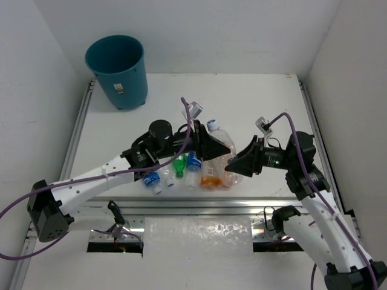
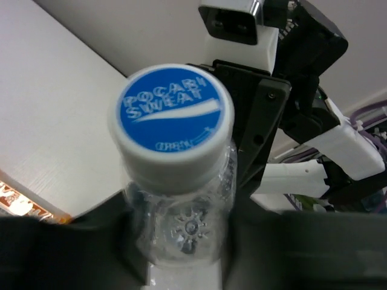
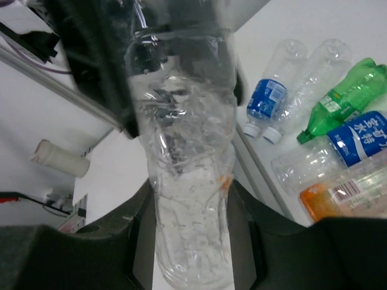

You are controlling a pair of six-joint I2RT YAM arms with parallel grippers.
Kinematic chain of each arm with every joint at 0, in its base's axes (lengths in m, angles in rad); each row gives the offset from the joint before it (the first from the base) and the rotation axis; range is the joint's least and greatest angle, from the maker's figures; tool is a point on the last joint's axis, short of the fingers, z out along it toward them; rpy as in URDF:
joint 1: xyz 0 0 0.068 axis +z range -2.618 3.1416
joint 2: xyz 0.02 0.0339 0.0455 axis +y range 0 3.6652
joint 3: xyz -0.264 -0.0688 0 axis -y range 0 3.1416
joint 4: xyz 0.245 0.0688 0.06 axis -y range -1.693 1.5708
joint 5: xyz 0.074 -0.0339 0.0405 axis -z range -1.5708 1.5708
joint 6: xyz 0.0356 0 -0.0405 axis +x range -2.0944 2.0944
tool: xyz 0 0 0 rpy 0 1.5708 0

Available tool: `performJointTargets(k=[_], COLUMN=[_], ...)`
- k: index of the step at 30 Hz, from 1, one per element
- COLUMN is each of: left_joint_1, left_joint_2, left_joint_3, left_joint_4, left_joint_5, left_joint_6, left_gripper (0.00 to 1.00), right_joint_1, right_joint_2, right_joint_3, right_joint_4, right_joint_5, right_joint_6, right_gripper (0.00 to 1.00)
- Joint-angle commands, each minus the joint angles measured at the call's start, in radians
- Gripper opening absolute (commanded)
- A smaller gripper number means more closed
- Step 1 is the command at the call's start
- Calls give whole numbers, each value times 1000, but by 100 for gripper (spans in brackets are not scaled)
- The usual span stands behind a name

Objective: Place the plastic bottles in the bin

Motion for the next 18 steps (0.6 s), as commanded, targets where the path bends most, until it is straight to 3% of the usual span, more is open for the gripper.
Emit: performJointTargets(k=[1, 2, 3, 4, 5, 6, 7, 9, 10, 11, 15, 16, 18], left_joint_1=[-7, -7, -7, -7, -6, -4, 17, 72, 165, 224, 459, 547, 625], left_joint_2=[7, 14, 17, 19, 17, 16, 19, 40, 65, 75, 192, 274, 362], left_joint_3=[65, 77, 91, 126, 149, 183, 260, 373, 475, 517, 834, 897, 1061], left_joint_4=[55, 36, 19, -36, -83, -142, -294, -459, -578, -614, -684, -681, -633], left_joint_5=[-14, -34, -43, -58, -162, -258, -492, -744, -905, -948, -1179, -1219, -1229], left_joint_6=[33, 38, 56, 67, 91, 102, 113, 94, 85, 79, 154, 203, 264], left_gripper=[6, 0, 0, 0, 0, 0, 0, 0, 0, 0, 0, 0, 0], right_joint_1=[6, 6, 4, 6, 6, 6, 6, 6, 6, 6, 6, 6, 6], right_joint_2=[0, 0, -2, -5, -13, -34, -45, -62, -59, -54, -34, -40, -49], right_joint_3=[43, 45, 51, 54, 62, 75, 88, 115, 126, 144, 154, 152, 143], right_joint_4=[85, 85, 85, 55, 21, -11, -115, -253, -294, -333, -426, -426, -426], right_joint_5=[-84, -84, -81, -49, -12, 42, 217, 415, 512, 675, 748, 737, 690], right_joint_6=[5, 3, -4, -14, -55, -73, -118, -136, -138, -132, -138, -136, -127], right_gripper=[19, 21, 25, 59, 97, 99, 99, 99, 99, 99, 99, 99, 99])
